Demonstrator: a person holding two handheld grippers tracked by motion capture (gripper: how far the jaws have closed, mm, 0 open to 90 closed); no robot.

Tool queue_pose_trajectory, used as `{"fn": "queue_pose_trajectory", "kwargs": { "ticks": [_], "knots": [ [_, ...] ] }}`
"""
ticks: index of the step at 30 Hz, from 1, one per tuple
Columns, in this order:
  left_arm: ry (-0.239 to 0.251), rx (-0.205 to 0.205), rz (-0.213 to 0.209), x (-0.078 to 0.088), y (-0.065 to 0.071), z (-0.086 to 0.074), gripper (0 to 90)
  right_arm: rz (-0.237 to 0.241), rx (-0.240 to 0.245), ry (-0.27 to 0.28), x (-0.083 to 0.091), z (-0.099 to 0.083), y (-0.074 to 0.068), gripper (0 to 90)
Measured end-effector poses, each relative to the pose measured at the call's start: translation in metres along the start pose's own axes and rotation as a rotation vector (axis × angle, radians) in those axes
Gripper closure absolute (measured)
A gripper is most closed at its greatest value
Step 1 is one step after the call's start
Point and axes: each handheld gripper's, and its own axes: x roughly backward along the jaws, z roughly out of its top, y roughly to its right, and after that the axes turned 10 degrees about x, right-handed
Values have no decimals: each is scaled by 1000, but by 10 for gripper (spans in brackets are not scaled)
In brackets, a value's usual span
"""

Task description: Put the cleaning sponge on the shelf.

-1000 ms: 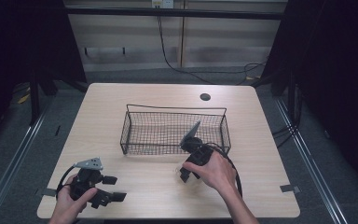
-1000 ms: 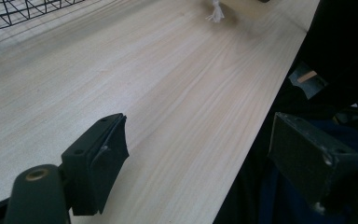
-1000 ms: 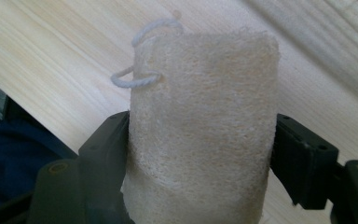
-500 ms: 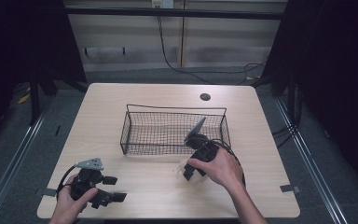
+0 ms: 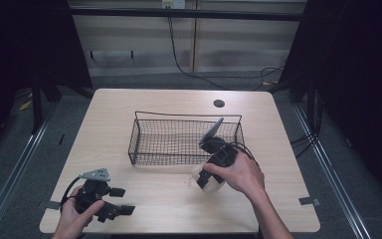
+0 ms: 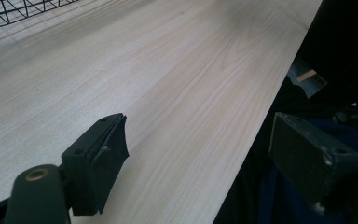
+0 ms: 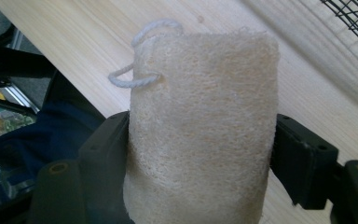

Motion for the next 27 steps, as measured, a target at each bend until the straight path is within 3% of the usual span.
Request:
{"fn": "queue_pose_trajectory", "kwargs": {
  "ticks": [8, 20, 27],
  "knots": [
    [1, 2, 0, 0, 0, 0, 188, 10, 32, 5, 12, 0, -2, 263],
    [0, 0, 6, -1, 0, 0, 188, 41, 39, 95, 21, 6, -5, 263],
    [1, -2, 7, -1, 0, 0, 188, -11, 21, 105, 29, 15, -7, 263]
  ]
}}
